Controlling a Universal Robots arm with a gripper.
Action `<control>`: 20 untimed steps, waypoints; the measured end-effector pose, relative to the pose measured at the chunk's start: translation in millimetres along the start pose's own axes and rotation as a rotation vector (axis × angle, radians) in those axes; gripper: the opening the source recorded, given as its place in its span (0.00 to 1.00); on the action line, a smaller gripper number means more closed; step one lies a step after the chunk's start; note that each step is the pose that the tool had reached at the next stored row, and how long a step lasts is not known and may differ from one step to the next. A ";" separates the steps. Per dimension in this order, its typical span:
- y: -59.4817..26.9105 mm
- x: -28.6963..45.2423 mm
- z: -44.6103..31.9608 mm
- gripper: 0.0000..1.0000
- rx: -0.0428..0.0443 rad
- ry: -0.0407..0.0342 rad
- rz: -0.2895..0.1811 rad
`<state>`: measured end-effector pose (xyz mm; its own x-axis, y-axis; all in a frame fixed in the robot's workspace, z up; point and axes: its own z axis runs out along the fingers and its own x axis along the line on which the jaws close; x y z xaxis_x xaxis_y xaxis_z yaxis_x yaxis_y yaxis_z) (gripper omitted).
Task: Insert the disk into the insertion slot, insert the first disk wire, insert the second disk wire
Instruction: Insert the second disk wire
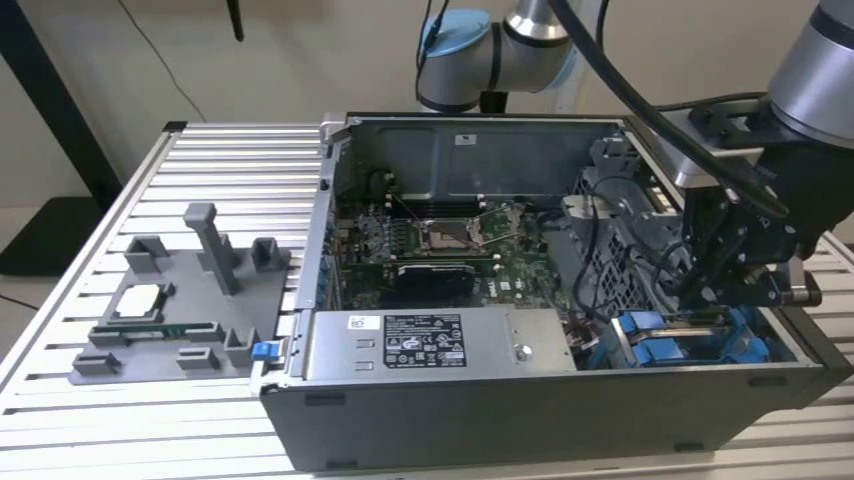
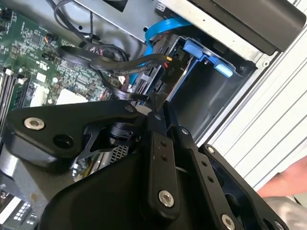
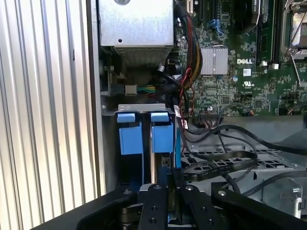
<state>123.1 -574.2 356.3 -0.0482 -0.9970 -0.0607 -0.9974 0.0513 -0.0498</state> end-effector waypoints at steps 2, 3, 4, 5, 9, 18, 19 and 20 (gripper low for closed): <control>-0.9 0.0 0.9 0.00 0.0006 -0.0001 0.000; -1.3 0.0 1.4 0.00 0.0009 -0.0004 0.000; -1.7 0.0 1.9 0.00 0.0012 -0.0007 0.000; -2.1 0.0 2.3 0.00 0.0015 -0.0011 0.000; -3.6 0.1 4.4 0.00 0.0018 -0.0034 0.000; -5.6 0.2 8.6 0.00 0.0011 -0.0207 0.001; -6.0 0.2 8.9 0.00 0.0010 -0.0223 0.001; -6.3 0.2 9.2 0.00 0.0009 -0.0238 0.001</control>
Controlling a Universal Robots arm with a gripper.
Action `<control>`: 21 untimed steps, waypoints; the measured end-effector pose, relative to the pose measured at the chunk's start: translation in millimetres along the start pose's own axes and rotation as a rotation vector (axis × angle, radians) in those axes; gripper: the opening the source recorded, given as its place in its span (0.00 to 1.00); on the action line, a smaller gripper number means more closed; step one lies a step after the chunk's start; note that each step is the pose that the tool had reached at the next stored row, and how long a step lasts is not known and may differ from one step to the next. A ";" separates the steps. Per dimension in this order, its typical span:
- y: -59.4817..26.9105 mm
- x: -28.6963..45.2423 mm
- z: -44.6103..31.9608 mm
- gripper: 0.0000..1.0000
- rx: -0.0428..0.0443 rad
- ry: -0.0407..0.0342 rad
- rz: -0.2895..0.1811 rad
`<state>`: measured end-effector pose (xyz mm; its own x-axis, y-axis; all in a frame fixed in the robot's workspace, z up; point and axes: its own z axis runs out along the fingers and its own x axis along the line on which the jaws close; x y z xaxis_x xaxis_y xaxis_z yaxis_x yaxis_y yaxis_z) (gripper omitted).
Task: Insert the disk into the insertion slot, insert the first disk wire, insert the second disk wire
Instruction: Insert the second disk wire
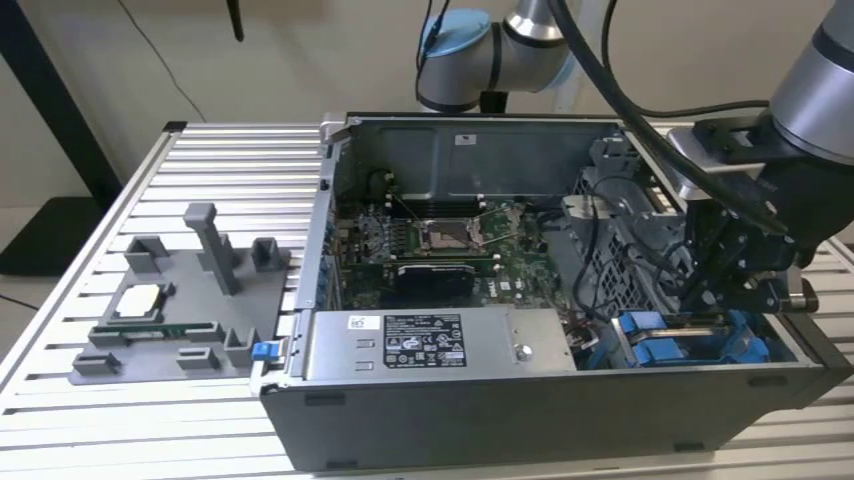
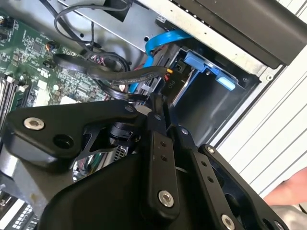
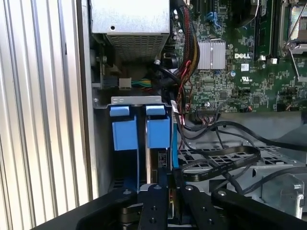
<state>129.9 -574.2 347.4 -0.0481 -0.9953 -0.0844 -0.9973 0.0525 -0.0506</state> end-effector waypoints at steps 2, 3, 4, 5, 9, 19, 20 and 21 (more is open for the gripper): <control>-0.5 0.0 0.6 0.00 -0.0001 -0.0024 0.000; -0.6 0.0 0.9 0.00 -0.0001 -0.0027 0.000; -0.5 0.1 1.4 0.00 -0.0001 -0.0030 0.000; -0.6 0.2 2.0 0.00 -0.0001 -0.0034 0.000; -0.6 0.8 3.6 0.00 -0.0002 -0.0043 0.000; -1.1 2.8 5.3 0.00 -0.0005 -0.0101 0.001; -1.4 2.9 5.6 0.00 -0.0005 -0.0106 0.001; -1.5 2.9 5.7 0.00 -0.0005 -0.0109 0.001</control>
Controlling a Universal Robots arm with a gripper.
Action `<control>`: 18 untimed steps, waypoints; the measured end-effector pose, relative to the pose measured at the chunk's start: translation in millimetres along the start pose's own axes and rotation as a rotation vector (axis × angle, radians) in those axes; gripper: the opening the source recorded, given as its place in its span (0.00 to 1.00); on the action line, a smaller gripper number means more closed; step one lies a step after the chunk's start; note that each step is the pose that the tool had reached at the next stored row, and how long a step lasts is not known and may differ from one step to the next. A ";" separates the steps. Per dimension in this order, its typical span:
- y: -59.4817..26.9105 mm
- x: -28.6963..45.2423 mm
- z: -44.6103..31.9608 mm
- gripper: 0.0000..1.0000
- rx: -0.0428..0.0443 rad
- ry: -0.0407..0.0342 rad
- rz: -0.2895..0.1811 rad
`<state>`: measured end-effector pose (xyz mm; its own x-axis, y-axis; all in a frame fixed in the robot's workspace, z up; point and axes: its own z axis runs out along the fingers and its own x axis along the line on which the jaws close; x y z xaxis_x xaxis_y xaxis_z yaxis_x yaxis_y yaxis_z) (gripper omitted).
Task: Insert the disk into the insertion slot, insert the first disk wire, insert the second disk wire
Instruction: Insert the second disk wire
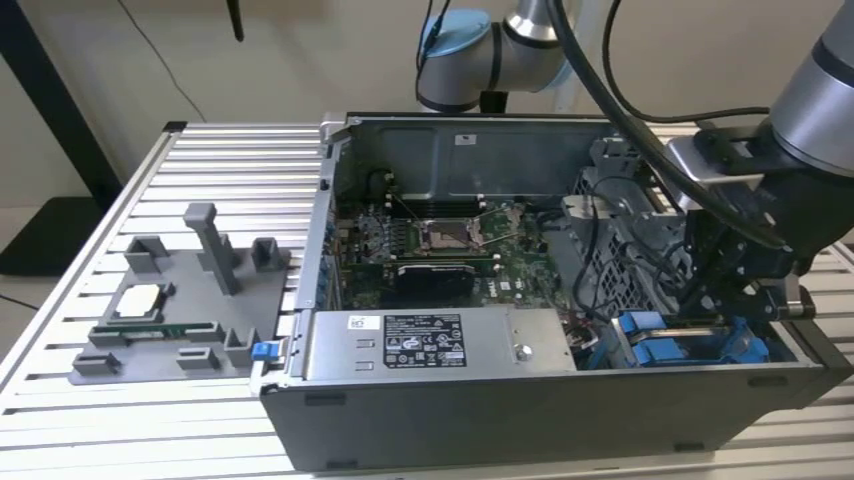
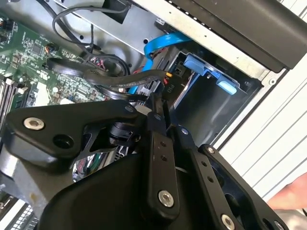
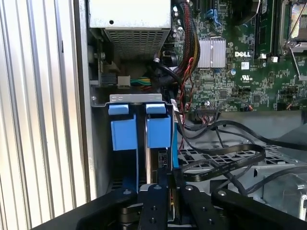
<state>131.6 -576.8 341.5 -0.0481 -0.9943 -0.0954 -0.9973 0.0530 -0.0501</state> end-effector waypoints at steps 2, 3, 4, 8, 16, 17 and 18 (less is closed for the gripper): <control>-0.2 0.3 0.4 0.00 -0.0001 -0.0008 0.000; -0.2 0.5 0.4 0.00 -0.0001 -0.0008 0.000; -0.2 0.8 0.6 0.00 -0.0001 -0.0009 0.000; -0.2 1.4 3.7 0.00 0.0000 0.0001 0.000; -0.3 1.2 2.5 1.00 -0.0004 -0.0099 0.001; -0.5 0.8 -1.6 1.00 -0.0004 -0.0096 0.000; -0.7 0.3 -6.5 1.00 -0.0005 -0.0095 0.001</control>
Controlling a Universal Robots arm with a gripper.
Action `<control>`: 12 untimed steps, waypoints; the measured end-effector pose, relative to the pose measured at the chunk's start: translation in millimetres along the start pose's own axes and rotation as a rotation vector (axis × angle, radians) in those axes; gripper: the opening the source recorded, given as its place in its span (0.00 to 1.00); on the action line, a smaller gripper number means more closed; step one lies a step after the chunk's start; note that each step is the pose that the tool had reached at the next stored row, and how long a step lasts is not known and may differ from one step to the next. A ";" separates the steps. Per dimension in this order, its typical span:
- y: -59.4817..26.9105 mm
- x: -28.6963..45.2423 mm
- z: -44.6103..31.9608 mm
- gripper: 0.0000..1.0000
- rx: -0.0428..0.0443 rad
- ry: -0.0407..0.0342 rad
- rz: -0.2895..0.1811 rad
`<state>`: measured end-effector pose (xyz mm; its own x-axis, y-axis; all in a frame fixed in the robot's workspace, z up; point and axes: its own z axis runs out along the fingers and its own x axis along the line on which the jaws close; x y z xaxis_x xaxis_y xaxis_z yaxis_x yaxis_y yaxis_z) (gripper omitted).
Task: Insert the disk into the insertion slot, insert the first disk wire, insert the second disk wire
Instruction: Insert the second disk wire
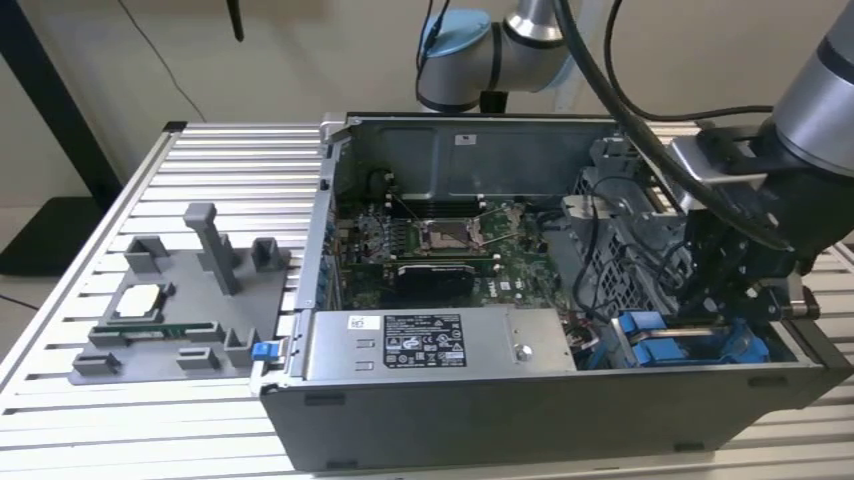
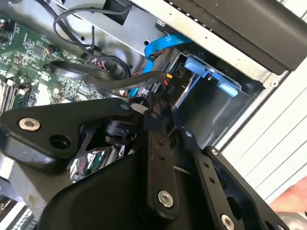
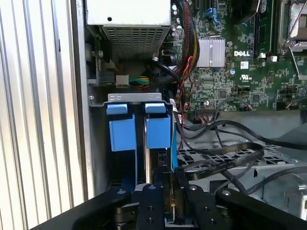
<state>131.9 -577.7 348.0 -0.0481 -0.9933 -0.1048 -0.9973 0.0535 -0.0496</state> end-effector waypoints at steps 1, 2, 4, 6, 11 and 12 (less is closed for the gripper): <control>-0.2 -0.4 -3.8 1.00 0.0000 -0.0004 0.000; -0.4 -0.8 -7.7 1.00 0.0001 0.0001 0.000; -0.7 -1.7 -16.0 1.00 0.0000 -0.0001 0.000; -1.0 -2.2 -21.8 1.00 0.0000 0.0000 0.000; -1.4 -3.1 -30.0 1.00 0.0000 -0.0003 0.000; -1.5 -3.2 -30.8 1.00 0.0000 -0.0002 0.000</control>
<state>131.8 -577.8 379.1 -0.0482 -0.9933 -0.1050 -0.9973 0.0537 -0.0496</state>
